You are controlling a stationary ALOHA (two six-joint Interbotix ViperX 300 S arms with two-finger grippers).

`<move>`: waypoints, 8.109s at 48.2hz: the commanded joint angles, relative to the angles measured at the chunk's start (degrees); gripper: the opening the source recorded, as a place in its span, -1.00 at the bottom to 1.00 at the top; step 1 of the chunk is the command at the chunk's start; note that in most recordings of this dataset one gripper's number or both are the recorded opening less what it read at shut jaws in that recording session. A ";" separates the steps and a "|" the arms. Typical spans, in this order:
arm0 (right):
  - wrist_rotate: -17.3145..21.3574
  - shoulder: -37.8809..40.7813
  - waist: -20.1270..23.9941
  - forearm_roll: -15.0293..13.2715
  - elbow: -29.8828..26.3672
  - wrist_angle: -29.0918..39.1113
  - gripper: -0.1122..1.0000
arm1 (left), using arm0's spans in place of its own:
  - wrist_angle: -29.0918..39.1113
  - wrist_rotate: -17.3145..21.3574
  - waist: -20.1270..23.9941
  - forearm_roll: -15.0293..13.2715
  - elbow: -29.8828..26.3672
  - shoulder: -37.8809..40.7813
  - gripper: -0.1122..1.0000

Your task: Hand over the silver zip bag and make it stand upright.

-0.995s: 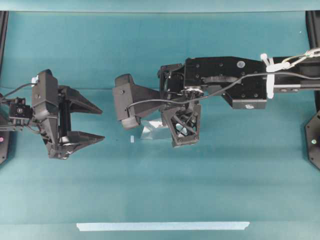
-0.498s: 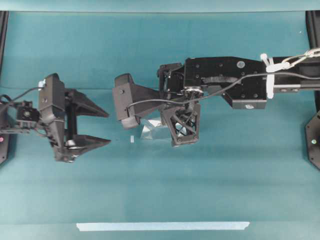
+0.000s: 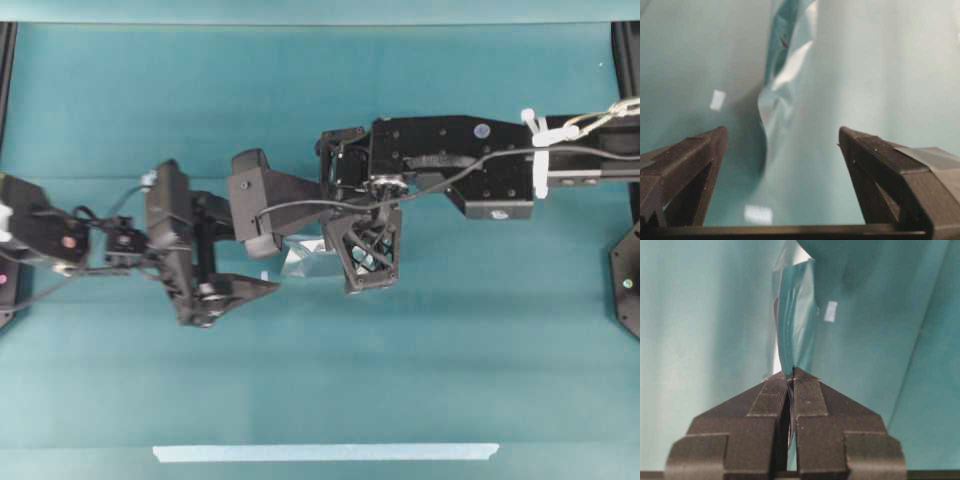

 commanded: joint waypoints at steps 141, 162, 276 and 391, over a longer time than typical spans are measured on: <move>3.87 -2.64 0.88 0.00 3.08 -6.15 0.59 | -0.70 9.84 0.26 0.09 -12.92 12.13 -0.35; 8.88 -9.84 -0.18 -0.26 9.05 -12.83 0.81 | -0.44 9.93 0.26 0.09 -12.74 12.13 -0.35; 17.58 -41.57 0.44 0.09 40.69 -40.61 0.80 | 0.09 11.16 0.35 0.18 -11.87 12.04 -0.35; 19.60 -44.12 0.79 0.18 43.07 -40.61 0.80 | 2.02 11.25 -0.26 0.18 -12.39 11.87 -0.35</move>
